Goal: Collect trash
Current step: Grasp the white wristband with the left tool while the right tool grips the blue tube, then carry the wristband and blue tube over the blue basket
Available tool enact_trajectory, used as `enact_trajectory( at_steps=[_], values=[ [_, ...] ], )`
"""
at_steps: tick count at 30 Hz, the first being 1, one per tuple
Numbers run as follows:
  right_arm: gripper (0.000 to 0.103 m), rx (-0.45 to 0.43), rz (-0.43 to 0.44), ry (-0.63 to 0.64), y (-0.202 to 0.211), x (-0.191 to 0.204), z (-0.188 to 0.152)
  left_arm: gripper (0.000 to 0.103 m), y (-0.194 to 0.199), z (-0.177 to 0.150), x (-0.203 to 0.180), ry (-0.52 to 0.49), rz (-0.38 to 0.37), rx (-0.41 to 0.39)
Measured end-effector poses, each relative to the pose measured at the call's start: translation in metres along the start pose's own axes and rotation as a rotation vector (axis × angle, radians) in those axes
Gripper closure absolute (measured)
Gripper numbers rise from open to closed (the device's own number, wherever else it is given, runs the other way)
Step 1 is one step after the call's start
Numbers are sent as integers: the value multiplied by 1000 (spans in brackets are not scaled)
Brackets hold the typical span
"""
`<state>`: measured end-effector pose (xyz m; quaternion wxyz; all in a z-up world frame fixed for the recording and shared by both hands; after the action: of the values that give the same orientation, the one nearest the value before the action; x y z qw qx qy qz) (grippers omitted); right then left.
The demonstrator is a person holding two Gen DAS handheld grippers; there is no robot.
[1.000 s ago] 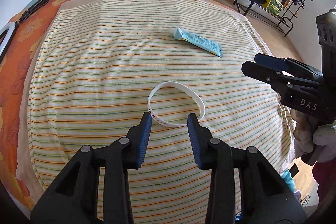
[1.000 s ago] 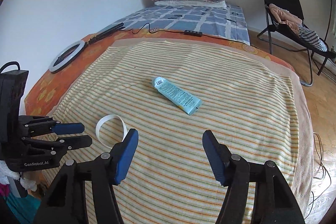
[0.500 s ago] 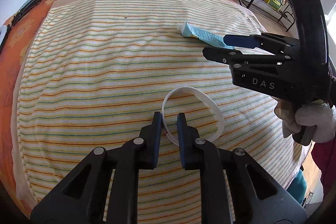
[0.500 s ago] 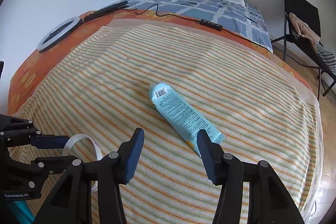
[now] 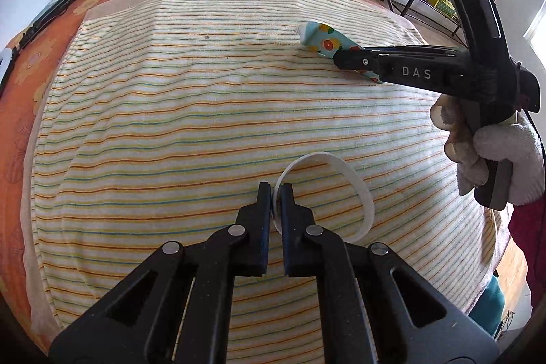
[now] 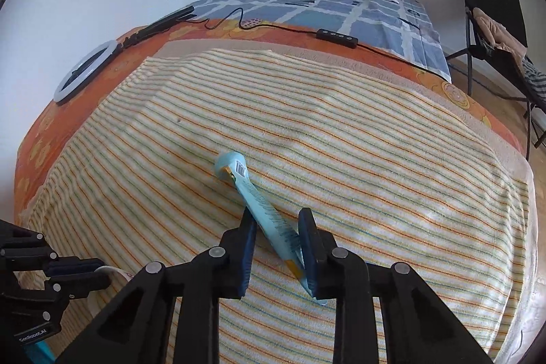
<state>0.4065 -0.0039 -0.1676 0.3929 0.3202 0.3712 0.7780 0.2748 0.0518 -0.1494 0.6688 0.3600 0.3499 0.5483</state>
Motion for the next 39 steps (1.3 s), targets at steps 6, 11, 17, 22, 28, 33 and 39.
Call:
enact_trajectory(
  at_steps=[6,11,17,22,28,33,39],
  values=[
    [91,4,28,-34,2,-3,-3,93,-3,2,2,19,1,4],
    [98,1,29,-47,4,1,-6,100,-6,4,-2,-9,23,-7],
    [98,-29,27,-69,15,0,-11,102,11,8,-5,-18,27,-53],
    [98,-48,34,-101,31,-1,-21,102,31,11,-6,-23,38,-92],
    [98,-89,22,-89,64,6,-39,102,55,11,-11,-31,50,-128],
    [98,-105,17,-97,91,12,-59,102,75,4,-23,-43,51,-151],
    [98,-117,11,-93,130,28,-92,102,95,-13,-44,-73,58,-162]
  ],
)
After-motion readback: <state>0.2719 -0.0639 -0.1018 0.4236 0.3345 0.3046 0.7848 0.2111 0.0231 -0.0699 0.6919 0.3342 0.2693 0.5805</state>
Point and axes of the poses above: each gripper's, at about its wrist camera, not at the fingertips, and y roughly against the way its jaws point, x to its left, z to its top, the point moved 6 cm from there along -y, roughly the way its jaws point, and after that the axes turned 14 degrees about -y, right-handed, at the moved point
